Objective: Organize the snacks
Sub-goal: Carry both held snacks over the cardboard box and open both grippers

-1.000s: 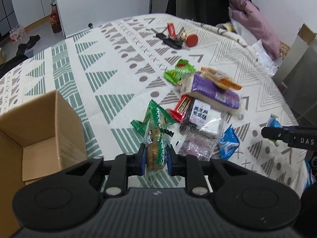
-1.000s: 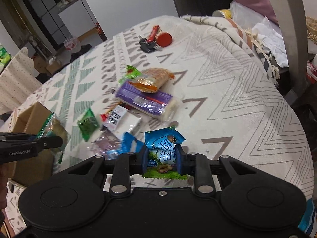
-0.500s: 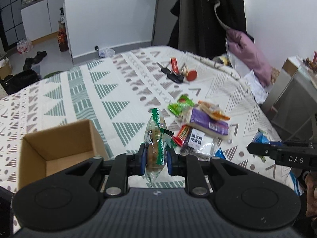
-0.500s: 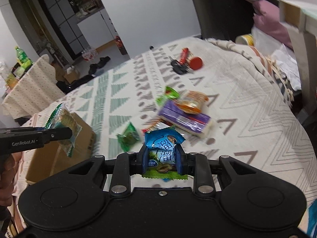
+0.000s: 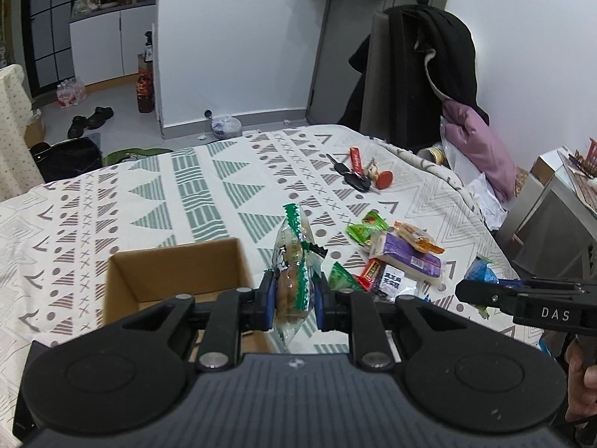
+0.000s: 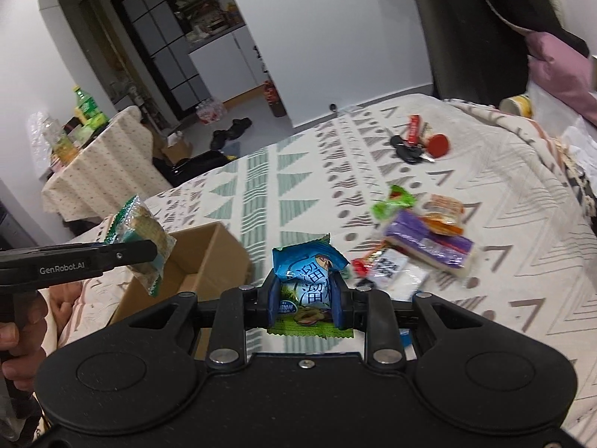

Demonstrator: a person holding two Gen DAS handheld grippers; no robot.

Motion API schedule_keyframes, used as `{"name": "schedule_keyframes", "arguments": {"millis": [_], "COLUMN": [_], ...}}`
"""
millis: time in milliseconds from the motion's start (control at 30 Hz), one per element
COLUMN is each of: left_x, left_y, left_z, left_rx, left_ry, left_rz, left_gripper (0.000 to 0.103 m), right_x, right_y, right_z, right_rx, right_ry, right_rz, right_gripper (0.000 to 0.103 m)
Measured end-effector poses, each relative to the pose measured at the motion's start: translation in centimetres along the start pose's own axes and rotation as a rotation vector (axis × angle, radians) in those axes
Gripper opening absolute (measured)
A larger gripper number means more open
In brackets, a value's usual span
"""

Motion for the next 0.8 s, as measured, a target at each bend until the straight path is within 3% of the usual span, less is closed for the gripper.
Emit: {"name": "schedule_keyframes", "arguments": {"millis": [800], "left_x": [-0.5], "left_y": [4.8], "left_z": [9.9], "left_rx": [-0.166], "left_ry": [0.017], "left_rz": [0.024], "left_gripper": [0.02], "right_x": [5.0], "right_y": [0.4], "right_z": [10.3], "right_rx": [-0.122], "right_ry": [-0.08], "right_rz": [0.067], "right_gripper": [0.026]}}
Point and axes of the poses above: each gripper's, at about its wrist camera, not at the fingertips, and x roughly the way its jaws point, z to its left, y to its underside, the point moved 3 cm from there along x, roughly the way its jaws point, and after that the axes turned 13 degrees about z, right-handed, at the moved point
